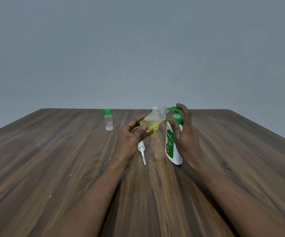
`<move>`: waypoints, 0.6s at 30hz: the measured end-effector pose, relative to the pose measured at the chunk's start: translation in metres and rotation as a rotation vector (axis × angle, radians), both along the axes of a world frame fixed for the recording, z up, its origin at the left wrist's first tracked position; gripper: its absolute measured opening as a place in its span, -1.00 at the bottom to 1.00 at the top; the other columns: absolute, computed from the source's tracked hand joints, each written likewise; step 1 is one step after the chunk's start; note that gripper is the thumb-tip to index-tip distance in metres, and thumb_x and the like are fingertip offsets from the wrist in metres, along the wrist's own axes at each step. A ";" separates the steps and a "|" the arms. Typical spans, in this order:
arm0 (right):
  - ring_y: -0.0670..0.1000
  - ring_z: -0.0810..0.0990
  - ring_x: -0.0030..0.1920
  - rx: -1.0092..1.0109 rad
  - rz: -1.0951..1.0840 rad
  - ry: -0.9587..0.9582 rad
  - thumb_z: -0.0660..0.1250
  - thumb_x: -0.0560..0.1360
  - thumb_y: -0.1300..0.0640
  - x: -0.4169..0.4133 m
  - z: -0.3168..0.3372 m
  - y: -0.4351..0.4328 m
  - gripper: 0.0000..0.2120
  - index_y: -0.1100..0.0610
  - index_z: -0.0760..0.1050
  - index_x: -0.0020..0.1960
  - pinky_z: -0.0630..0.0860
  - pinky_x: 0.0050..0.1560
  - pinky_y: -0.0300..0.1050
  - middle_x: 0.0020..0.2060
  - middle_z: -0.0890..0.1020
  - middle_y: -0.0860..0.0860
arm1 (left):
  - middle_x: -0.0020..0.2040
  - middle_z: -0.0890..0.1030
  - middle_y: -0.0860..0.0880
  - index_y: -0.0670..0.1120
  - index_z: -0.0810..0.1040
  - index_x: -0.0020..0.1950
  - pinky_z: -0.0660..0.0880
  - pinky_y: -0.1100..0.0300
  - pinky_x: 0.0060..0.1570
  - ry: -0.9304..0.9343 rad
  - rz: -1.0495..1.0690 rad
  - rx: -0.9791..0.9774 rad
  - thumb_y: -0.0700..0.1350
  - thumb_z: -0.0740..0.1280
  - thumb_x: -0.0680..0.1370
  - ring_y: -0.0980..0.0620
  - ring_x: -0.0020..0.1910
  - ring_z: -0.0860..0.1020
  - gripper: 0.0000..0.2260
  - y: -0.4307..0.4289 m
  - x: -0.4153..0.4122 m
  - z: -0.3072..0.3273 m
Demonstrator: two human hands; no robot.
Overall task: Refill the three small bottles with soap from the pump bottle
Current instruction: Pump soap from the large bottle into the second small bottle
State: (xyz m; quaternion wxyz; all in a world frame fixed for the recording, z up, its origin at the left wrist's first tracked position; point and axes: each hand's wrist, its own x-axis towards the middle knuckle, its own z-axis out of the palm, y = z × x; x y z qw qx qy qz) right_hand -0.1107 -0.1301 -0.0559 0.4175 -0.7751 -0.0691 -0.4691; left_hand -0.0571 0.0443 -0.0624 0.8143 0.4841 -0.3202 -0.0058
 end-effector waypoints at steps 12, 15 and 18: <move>-0.34 0.59 -0.05 -0.005 -0.039 -0.008 0.23 0.60 -0.10 0.003 -0.004 -0.002 -0.65 -0.14 0.25 0.35 0.40 -0.13 -0.51 -0.02 0.57 -0.31 | 0.19 0.69 -0.15 -0.18 0.57 0.36 0.62 0.09 0.11 -0.014 0.016 0.039 -0.16 0.41 0.52 -0.15 0.21 0.65 -0.60 -0.001 0.004 -0.003; -0.33 0.60 -0.05 0.005 -0.038 -0.004 0.24 0.60 -0.08 0.004 -0.004 -0.003 -0.66 -0.15 0.25 0.34 0.41 -0.13 -0.50 -0.02 0.58 -0.28 | 0.18 0.69 -0.14 -0.18 0.57 0.36 0.62 0.09 0.11 -0.015 0.014 0.040 -0.17 0.40 0.53 -0.13 0.21 0.65 -0.60 0.000 0.003 -0.003; -0.28 0.61 -0.01 0.006 0.001 0.000 0.26 0.62 -0.04 0.004 -0.004 -0.004 -0.62 -0.15 0.23 0.39 0.43 -0.10 -0.49 0.04 0.59 -0.26 | 0.17 0.70 -0.10 -0.16 0.58 0.35 0.62 0.11 0.10 -0.010 0.002 0.040 -0.22 0.40 0.56 -0.11 0.20 0.66 -0.65 -0.001 0.002 -0.003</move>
